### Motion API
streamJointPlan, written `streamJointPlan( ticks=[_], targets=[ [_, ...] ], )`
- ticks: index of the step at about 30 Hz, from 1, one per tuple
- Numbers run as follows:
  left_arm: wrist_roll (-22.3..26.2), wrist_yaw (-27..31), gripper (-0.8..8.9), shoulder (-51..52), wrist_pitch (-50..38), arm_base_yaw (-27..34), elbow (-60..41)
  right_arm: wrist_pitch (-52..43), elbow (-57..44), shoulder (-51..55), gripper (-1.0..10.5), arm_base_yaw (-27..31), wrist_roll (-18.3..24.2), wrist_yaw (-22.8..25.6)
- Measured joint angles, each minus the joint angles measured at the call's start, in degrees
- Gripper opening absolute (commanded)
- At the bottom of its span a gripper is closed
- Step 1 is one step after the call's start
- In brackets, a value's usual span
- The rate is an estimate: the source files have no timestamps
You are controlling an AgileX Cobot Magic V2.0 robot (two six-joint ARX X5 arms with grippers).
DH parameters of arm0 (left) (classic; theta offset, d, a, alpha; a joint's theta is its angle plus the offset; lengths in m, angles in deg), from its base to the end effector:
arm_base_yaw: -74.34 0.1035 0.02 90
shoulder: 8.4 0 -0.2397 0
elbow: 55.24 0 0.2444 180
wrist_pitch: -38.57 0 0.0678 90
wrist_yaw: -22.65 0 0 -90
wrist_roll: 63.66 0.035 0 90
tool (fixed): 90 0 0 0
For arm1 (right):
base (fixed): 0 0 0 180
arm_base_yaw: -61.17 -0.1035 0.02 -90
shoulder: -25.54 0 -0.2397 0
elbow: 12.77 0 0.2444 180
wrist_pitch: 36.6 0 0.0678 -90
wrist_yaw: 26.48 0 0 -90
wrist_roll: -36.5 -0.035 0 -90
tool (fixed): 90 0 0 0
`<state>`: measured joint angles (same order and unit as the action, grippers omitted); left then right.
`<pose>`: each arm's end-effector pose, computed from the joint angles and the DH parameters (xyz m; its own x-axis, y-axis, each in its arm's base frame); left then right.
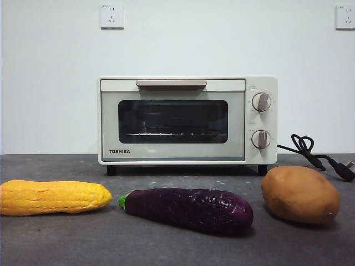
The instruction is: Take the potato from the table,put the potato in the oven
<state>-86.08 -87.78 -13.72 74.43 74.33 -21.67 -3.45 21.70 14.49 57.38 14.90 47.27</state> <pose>0.0963 -0.0122 0.2281 0.9288 -0.3492 -0.1241 0.2695 0.8662 -0.4208 0.1081 0.0170 0.2294 0.9257 0.3418 -0.1623 -0.2528 0.8778 0.4068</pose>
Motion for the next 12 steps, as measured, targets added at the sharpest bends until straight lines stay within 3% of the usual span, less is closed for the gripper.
streamJointPlan(
  ticks=[5,12],
  targets=[
    [3.2,-5.9,-0.07,-6.4,7.6,0.0,9.5,12.7,13.5,-9.3,-0.1,0.0,5.7,-5.7],
    [10.4,-14.0,-0.07,-14.5,19.4,0.0,21.8,33.7,33.1,-22.0,-0.1,-0.5,16.3,-9.9]
  ],
)
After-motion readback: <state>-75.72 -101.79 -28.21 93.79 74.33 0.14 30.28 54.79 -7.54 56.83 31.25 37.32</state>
